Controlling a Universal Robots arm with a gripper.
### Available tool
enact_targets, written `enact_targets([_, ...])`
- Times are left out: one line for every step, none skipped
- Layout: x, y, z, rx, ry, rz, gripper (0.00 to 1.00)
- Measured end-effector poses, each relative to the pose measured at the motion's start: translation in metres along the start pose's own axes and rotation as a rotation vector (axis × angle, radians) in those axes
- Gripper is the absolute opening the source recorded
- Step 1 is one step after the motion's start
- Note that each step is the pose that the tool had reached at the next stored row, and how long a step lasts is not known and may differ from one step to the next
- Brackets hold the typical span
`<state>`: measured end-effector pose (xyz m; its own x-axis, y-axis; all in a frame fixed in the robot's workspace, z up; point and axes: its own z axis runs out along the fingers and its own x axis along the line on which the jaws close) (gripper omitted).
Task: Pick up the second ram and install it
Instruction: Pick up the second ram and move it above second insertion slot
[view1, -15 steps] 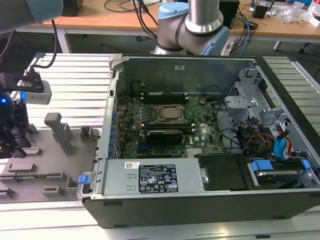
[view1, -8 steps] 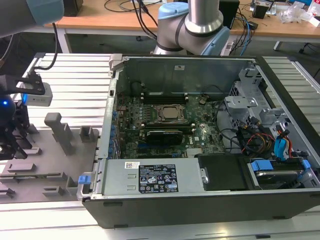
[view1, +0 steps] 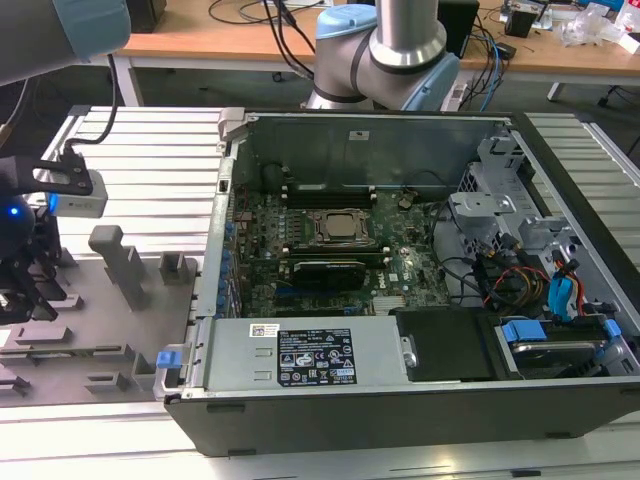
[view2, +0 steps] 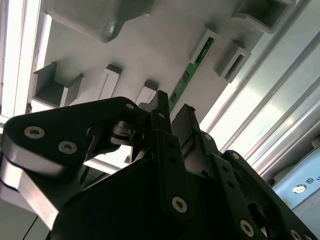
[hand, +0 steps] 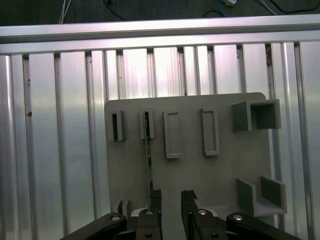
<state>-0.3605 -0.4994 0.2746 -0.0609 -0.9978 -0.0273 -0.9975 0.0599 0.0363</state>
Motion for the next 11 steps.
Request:
enact_targets([0.0000,0.0000,0.0005,0.0000,0.0001,0.000,0.30])
enact_targets([0.0001,-0.0001,0.0017,0.0000,0.0000,0.000,0.30])
enact_targets([0.0001,-0.0001,0.0029,0.0000,0.0000,0.000,0.30])
enact_targets([0.0001,-0.0002,0.0039,0.0000,0.0001,0.000,0.30])
enact_targets([0.0002,-0.0002,0.0044,0.0000,0.0001,0.000,0.30])
enact_targets([0.0002,-0.0002,0.0052,0.0000,0.0000,0.000,0.30])
enact_targets([0.0002,-0.0002,0.0059,0.0000,0.0000,0.000,0.30])
enact_targets([0.0002,-0.0002,0.0065,0.0000,0.0000,0.000,0.30])
enact_targets([0.0003,-0.0003,0.0071,0.0000,0.0000,0.000,0.30])
enact_targets([0.0003,-0.0003,0.0079,0.0000,0.0000,0.000,0.30])
enact_targets([0.0003,-0.0003,0.0086,0.0000,0.0000,0.000,0.30])
